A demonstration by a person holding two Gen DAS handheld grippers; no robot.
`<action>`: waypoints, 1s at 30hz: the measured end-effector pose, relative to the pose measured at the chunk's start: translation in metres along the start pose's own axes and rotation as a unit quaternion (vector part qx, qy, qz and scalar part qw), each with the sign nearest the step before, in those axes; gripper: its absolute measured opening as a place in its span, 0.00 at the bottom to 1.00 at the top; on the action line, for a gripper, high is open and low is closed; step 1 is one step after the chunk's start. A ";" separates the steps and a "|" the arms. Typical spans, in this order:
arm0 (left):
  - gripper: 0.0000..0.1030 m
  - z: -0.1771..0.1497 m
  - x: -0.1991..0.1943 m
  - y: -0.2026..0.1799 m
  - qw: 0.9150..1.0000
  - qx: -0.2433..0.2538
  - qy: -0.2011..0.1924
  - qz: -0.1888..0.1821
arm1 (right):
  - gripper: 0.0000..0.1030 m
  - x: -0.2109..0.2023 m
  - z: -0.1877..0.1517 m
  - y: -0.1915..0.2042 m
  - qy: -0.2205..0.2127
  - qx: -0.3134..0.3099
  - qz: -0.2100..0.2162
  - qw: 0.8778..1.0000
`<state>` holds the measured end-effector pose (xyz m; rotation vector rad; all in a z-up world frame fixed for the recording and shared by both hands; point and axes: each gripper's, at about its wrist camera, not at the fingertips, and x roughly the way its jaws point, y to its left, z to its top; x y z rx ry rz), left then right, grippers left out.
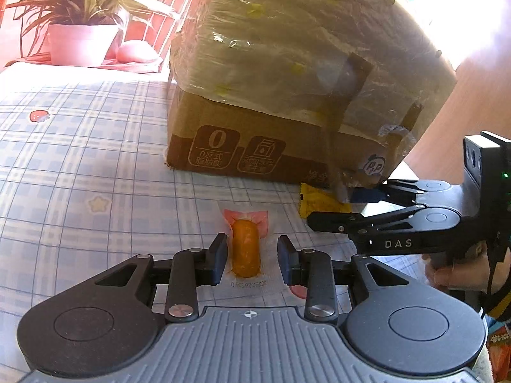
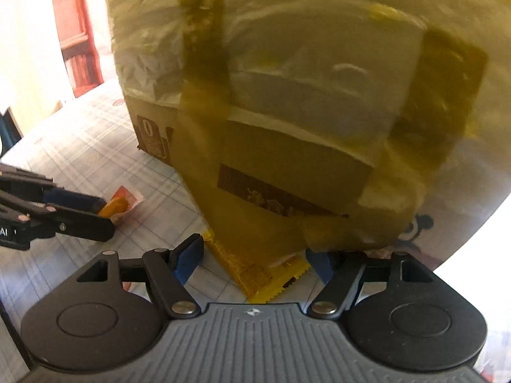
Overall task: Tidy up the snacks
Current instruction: 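Close the left tool on the orange snack while the right tool grips the yellow packet, then lift the orange snack and yellow packet and carry them over the box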
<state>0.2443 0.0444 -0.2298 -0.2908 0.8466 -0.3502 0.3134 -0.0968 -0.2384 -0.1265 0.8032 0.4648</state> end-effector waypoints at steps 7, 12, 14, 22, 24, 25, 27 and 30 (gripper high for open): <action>0.35 0.000 -0.002 -0.002 1.000 -0.004 0.004 0.003 | 0.53 -0.017 -0.013 0.001 -0.003 0.027 -0.009 1.000; 0.35 -0.005 -0.006 -0.009 1.000 0.000 0.011 0.001 | 0.45 -0.034 -0.028 0.002 -0.008 0.055 -0.006 0.998; 0.35 -0.009 -0.008 -0.012 1.000 0.001 0.013 0.000 | 0.44 -0.042 -0.035 0.004 -0.009 0.061 -0.006 0.998; 0.34 -0.017 -0.013 -0.028 0.999 0.021 0.024 0.001 | 0.38 -0.063 -0.056 0.009 -0.013 0.084 -0.003 0.996; 0.34 -0.018 -0.014 -0.033 0.999 0.028 0.025 0.001 | 0.37 -0.068 -0.061 0.010 -0.016 0.090 -0.003 0.996; 0.34 -0.019 -0.016 -0.036 0.999 0.031 0.024 0.000 | 0.37 -0.069 -0.063 0.010 -0.017 0.094 -0.004 0.995; 0.34 -0.019 -0.018 -0.040 0.999 0.038 0.020 -0.001 | 0.36 -0.072 -0.066 0.009 -0.020 0.102 -0.005 0.995; 0.34 -0.018 -0.022 -0.044 0.999 0.045 0.016 -0.002 | 0.36 -0.076 -0.069 0.008 -0.027 0.111 -0.006 0.993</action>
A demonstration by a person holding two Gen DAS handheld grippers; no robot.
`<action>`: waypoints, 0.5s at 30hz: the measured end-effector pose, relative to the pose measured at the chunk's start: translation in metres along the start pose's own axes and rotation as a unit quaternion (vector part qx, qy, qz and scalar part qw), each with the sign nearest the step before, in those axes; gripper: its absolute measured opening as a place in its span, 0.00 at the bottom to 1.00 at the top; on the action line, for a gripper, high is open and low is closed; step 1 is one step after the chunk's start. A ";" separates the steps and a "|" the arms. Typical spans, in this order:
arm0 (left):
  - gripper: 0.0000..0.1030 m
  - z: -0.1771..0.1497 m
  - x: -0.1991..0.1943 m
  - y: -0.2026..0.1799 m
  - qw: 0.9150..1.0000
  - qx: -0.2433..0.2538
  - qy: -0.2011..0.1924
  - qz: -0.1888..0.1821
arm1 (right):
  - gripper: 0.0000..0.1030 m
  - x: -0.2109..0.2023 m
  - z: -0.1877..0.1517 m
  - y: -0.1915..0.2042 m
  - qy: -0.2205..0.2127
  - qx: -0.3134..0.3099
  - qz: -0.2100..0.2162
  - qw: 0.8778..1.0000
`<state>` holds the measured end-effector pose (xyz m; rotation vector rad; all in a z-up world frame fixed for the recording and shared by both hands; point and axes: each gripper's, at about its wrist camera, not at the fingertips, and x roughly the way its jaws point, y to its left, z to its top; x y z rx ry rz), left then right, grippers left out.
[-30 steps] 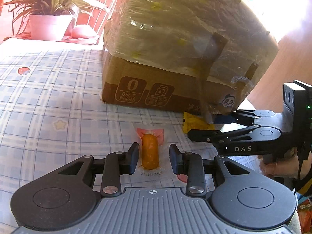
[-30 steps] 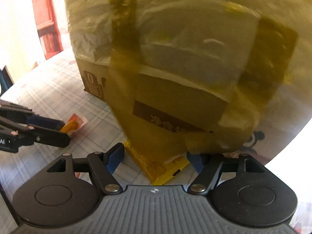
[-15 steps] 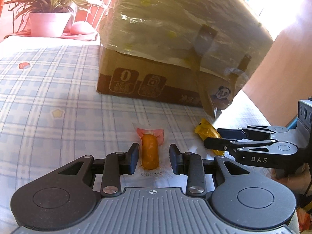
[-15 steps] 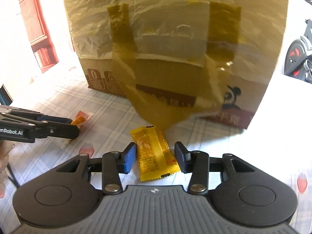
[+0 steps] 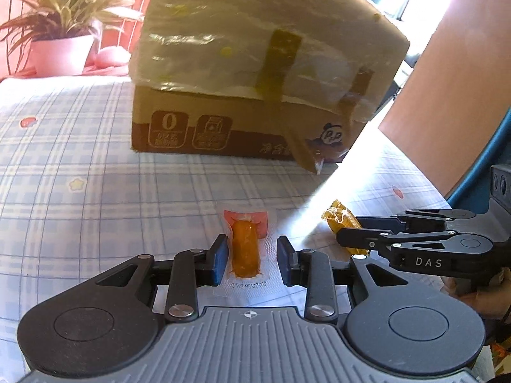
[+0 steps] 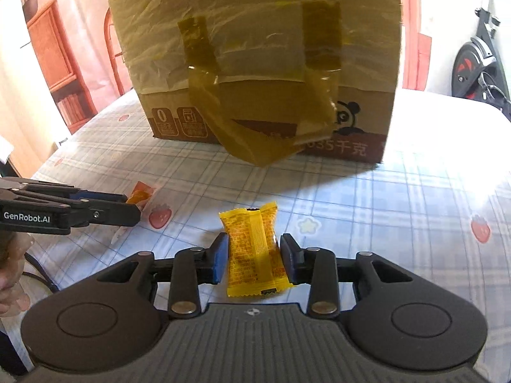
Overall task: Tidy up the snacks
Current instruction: 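Lift the orange snack and yellow packet and carry them over the box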
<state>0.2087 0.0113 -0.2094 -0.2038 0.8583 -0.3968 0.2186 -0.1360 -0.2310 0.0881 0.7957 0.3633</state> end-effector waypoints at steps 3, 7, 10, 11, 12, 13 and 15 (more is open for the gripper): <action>0.34 0.003 -0.007 -0.005 1.000 0.006 -0.007 0.000 | 0.36 -0.009 0.001 -0.001 -0.012 0.005 0.000 1.000; 0.34 0.013 -0.021 -0.011 1.000 0.013 -0.029 -0.001 | 0.36 -0.025 0.009 -0.002 -0.040 0.014 0.004 0.999; 0.34 0.030 -0.036 -0.017 0.998 0.023 -0.058 -0.003 | 0.36 -0.040 0.021 -0.002 -0.071 0.014 0.005 0.997; 0.34 0.038 -0.042 -0.019 0.997 0.029 -0.070 -0.004 | 0.36 -0.046 0.026 -0.002 -0.082 0.013 0.006 0.997; 0.34 0.044 -0.048 -0.021 0.996 0.034 -0.082 -0.005 | 0.36 -0.053 0.033 -0.002 -0.096 0.012 0.005 0.995; 0.34 0.052 -0.054 -0.024 0.995 0.040 -0.095 -0.006 | 0.36 -0.060 0.038 -0.003 -0.109 0.011 0.005 0.994; 0.34 0.068 -0.066 -0.028 0.992 0.050 -0.119 -0.009 | 0.36 -0.073 0.053 -0.003 -0.134 0.007 0.003 0.991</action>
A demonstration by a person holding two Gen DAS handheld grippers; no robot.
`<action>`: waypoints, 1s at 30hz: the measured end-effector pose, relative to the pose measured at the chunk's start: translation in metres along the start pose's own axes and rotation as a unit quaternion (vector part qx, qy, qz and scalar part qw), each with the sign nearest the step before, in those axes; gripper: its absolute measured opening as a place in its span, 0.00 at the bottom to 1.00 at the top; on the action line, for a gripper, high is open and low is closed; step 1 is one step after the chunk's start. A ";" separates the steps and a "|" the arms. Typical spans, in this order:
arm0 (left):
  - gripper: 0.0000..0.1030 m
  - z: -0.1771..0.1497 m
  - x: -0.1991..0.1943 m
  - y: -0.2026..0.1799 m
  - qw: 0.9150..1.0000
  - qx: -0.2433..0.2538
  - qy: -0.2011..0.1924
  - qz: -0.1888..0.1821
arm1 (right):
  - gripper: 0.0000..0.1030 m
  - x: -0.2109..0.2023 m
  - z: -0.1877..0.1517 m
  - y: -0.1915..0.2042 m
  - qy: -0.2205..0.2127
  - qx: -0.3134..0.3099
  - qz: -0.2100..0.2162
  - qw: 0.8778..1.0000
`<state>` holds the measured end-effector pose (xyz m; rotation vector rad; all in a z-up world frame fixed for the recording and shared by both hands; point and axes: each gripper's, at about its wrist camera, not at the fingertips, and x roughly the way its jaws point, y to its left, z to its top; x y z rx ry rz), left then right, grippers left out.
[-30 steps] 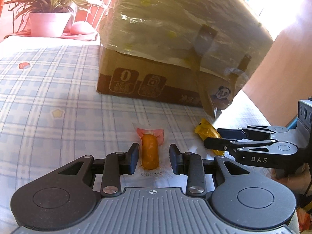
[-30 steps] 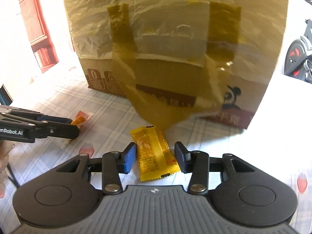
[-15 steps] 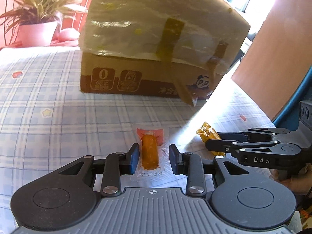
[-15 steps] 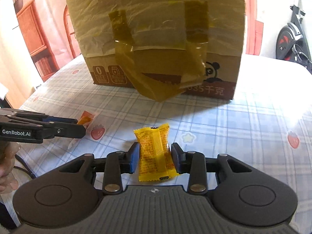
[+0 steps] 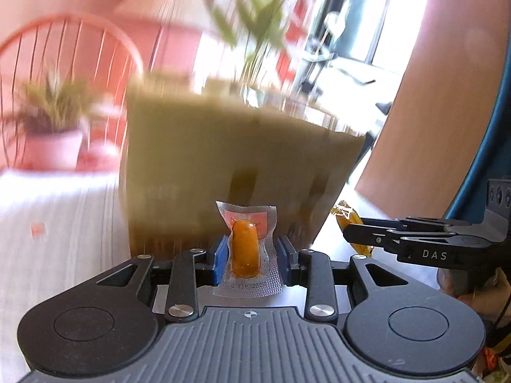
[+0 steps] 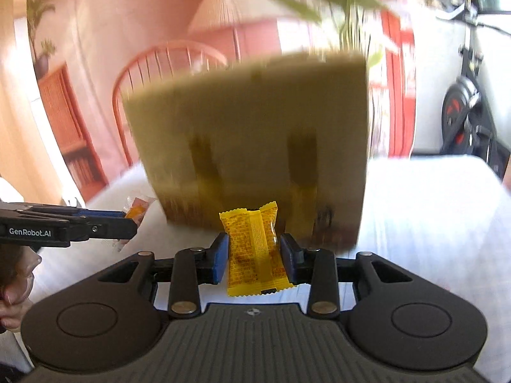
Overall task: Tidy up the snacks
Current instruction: 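Lift the orange snack and yellow packet and carry them over the box, then open both tools to drop the orange snack and yellow packet into the box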
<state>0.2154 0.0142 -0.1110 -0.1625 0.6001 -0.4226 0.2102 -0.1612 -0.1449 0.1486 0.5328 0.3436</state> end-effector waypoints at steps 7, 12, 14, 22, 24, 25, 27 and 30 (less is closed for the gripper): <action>0.34 0.061 -0.002 -0.007 0.998 0.028 -0.055 0.003 | 0.36 -0.015 0.062 0.001 -0.070 -0.022 0.001 0.997; 0.34 0.096 0.016 -0.008 0.996 0.042 -0.075 0.019 | 0.36 -0.003 0.105 0.003 -0.088 -0.047 -0.006 0.995; 0.34 0.108 0.023 -0.007 0.996 0.043 -0.077 0.026 | 0.36 0.007 0.120 0.002 -0.089 -0.049 -0.013 0.995; 0.34 0.136 0.054 0.000 0.995 0.052 -0.064 0.053 | 0.36 0.051 0.150 -0.004 -0.064 -0.039 -0.038 0.996; 0.35 0.136 0.059 0.001 0.995 0.053 -0.060 0.059 | 0.36 0.057 0.151 -0.005 -0.059 -0.041 -0.042 0.997; 0.36 0.134 0.059 0.001 0.995 0.054 -0.058 0.063 | 0.36 0.061 0.151 -0.005 -0.055 -0.042 -0.045 0.997; 0.38 0.133 0.065 0.003 0.994 0.057 -0.049 0.074 | 0.37 0.067 0.151 -0.008 -0.046 -0.040 -0.049 0.997; 0.44 0.132 0.070 0.008 0.993 0.054 -0.036 0.094 | 0.39 0.073 0.151 -0.013 -0.034 -0.033 -0.057 0.997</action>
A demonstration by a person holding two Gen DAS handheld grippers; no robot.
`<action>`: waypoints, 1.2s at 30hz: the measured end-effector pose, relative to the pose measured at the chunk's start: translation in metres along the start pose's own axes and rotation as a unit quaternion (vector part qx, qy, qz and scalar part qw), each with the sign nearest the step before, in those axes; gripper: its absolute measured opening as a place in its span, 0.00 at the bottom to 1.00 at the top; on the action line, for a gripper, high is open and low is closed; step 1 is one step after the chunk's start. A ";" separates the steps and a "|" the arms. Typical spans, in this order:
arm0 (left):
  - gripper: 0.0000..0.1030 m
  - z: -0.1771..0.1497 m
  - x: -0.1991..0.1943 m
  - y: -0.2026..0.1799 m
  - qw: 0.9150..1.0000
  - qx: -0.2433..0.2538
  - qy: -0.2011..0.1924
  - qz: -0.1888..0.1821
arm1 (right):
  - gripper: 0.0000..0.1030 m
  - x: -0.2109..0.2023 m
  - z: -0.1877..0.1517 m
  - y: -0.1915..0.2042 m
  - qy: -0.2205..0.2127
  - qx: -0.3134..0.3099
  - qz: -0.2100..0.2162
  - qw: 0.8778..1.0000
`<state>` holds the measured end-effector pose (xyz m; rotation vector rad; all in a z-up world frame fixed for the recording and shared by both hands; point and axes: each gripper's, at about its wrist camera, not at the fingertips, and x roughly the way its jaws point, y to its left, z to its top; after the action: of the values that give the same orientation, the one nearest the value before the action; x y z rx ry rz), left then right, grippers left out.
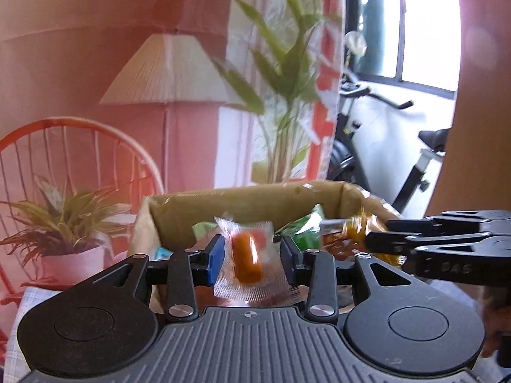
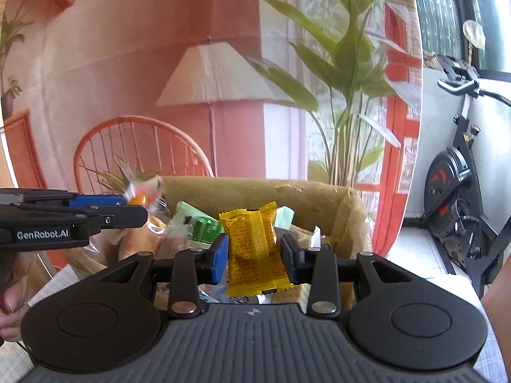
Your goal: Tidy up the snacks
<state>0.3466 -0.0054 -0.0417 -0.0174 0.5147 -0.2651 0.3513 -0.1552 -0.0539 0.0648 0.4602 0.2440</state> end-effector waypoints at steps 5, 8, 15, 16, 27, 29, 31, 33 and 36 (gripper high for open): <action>0.72 0.000 -0.013 0.006 1.000 -0.013 -0.005 0.004 | 0.51 -0.009 -0.002 -0.003 -0.003 0.002 -0.011 1.000; 0.77 0.002 -0.024 0.004 1.000 -0.011 -0.004 0.011 | 0.59 -0.018 -0.002 -0.004 -0.009 0.005 -0.015 1.000; 0.89 0.005 -0.064 -0.001 0.999 -0.021 -0.020 0.025 | 0.86 -0.052 0.000 0.002 -0.029 0.009 -0.018 0.999; 0.89 0.006 -0.070 -0.003 0.999 -0.021 -0.022 0.027 | 0.91 -0.058 0.000 0.004 -0.033 0.012 -0.017 0.999; 0.91 0.001 -0.154 -0.018 0.994 -0.016 -0.067 0.084 | 1.00 -0.128 0.003 0.033 -0.058 0.024 -0.008 0.998; 0.91 -0.001 -0.171 -0.024 0.993 -0.006 -0.075 0.093 | 1.00 -0.142 0.001 0.041 -0.061 0.022 -0.011 0.998; 0.91 -0.003 -0.188 -0.030 0.992 -0.001 -0.084 0.097 | 1.00 -0.157 -0.001 0.049 -0.069 0.019 -0.012 0.997; 0.91 -0.007 -0.205 -0.033 0.991 -0.005 -0.088 0.097 | 1.00 -0.173 -0.004 0.058 -0.078 0.017 -0.016 0.997; 0.91 -0.013 -0.228 -0.037 0.992 -0.016 -0.089 0.093 | 1.00 -0.195 -0.010 0.069 -0.085 0.014 -0.023 0.996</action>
<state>0.1408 0.0172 0.0606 -0.0230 0.3399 -0.0714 0.1623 -0.1363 0.0293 0.1015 0.2952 0.1840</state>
